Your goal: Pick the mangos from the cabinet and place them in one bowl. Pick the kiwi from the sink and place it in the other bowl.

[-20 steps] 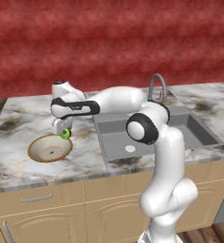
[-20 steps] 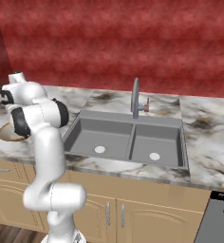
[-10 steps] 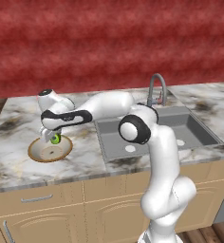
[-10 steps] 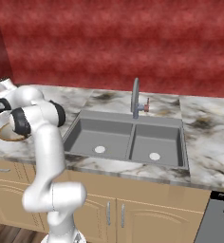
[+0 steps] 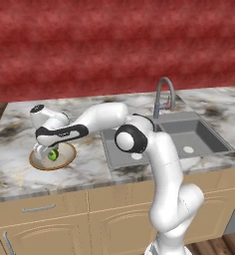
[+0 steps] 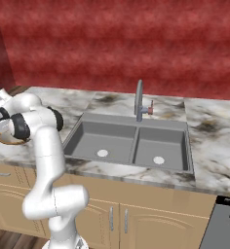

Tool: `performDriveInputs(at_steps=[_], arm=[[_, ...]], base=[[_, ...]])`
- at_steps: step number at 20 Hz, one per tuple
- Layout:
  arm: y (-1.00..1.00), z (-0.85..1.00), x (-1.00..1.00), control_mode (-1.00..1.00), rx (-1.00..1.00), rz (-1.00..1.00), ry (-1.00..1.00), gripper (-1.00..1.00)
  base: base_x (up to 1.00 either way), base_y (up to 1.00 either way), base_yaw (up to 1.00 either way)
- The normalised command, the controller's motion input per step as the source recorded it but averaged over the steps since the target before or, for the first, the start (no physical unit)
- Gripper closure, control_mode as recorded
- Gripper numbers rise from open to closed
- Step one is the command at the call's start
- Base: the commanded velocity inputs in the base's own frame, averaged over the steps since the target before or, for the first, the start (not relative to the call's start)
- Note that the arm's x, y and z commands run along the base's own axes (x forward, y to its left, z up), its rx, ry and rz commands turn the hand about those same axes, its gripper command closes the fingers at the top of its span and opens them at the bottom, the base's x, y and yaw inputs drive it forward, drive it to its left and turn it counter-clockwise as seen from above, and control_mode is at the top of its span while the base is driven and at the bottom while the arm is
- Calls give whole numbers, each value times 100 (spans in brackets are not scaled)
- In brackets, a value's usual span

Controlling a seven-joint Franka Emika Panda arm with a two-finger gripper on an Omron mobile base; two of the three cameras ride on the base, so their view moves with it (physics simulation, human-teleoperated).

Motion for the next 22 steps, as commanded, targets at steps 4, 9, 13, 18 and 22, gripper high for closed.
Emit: performDriveInputs(at_steps=[4,9,13,18,22], arm=[[-4,-23,0,-100,0,-1,0,100],[-2,-19,0,-100,0,0,-3,100],[0,-10,1,-100,0,0,-1,-100],[-10,0,1,-100,0,0,-1,-100],[-3,0,5,-100,0,-1,-3,-100]], base=[[0,0,0],[0,0,0],[0,0,0],[0,0,0],[0,0,0]])
